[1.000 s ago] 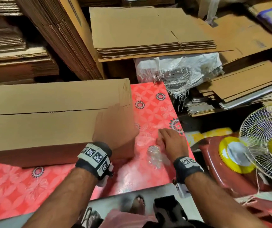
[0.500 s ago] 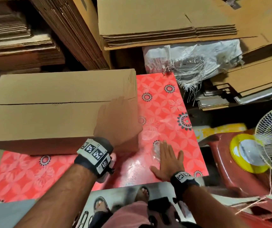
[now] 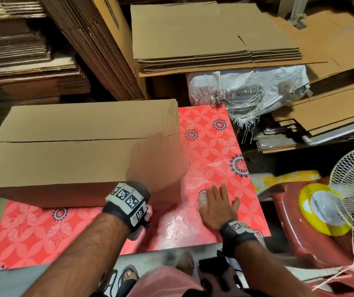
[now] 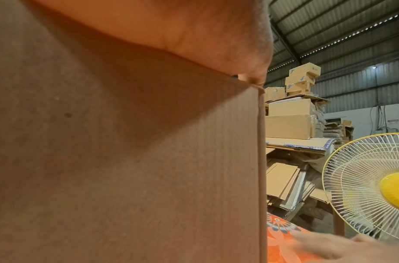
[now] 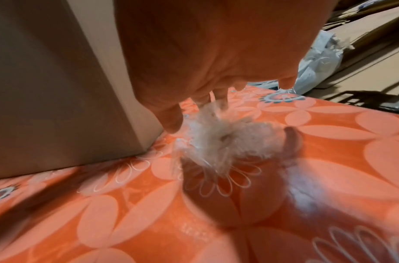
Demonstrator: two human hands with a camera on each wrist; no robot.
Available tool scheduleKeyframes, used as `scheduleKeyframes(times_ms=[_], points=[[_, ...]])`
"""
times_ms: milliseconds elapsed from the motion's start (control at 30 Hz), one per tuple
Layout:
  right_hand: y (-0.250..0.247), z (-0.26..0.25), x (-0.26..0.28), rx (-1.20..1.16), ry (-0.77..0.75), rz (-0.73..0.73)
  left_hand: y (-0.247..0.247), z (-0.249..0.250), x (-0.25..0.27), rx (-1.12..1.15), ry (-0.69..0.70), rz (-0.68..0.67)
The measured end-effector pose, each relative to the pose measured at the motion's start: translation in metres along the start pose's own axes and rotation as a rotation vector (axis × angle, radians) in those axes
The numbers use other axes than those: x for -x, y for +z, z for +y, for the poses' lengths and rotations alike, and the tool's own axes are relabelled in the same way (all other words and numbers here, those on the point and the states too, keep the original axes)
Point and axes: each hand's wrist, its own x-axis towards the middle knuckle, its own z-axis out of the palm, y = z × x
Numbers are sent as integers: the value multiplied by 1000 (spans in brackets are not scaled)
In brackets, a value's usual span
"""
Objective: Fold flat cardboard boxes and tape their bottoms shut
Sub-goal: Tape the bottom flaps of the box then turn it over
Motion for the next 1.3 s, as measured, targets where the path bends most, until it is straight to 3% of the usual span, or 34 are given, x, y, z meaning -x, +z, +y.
scheduleKeyframes(times_ms=[133,333,533,600,733,900,1100,1167,1300], points=[[-19,-9,2,-1,-6,66,-1,0,0,0,5,0],[-66,-23,2,-233,-98,212,1,-3,-1,33,11,0],[-140,-69,12,-524,-332,561,-19,-36,-10,408,73,-120],[-164,-93,19,-580,-411,619,-32,-59,-6,386,91,-187],[-188,-145,28,-356,-555,500,-48,-118,11,239,56,-313],[-180,-203,17,-72,-625,391,-70,-193,33,129,-103,-378],[-172,-240,1,45,-479,282,-82,-249,48,164,-172,-432],[-173,-243,2,52,-449,304,-82,-252,47,146,-143,-396],[-194,-252,13,34,-395,437,-85,-247,44,-48,-52,-166]])
